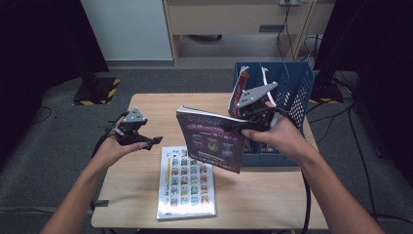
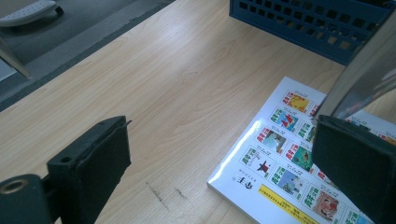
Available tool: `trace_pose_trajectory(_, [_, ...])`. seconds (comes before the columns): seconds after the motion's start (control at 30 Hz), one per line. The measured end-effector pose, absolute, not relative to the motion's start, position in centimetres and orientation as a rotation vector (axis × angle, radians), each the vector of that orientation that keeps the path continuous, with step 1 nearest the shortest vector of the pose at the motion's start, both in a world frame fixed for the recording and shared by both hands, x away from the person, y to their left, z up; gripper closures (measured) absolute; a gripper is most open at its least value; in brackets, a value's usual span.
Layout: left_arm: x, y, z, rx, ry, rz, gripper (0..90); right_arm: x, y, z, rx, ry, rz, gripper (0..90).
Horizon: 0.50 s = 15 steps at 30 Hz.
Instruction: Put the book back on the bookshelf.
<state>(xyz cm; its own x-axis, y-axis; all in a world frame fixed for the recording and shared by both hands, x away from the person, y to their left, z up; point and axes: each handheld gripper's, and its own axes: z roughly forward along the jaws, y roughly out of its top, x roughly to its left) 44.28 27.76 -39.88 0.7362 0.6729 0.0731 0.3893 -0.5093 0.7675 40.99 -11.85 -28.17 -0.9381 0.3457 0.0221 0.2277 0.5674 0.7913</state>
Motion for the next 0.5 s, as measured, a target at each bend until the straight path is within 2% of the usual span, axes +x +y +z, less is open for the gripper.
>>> trace_pose_trajectory(0.5, [44.2,27.8,-41.0,2.165,0.822,0.467,4.2,40.7,-15.1,-28.4,0.475,2.666,1.32,84.5])
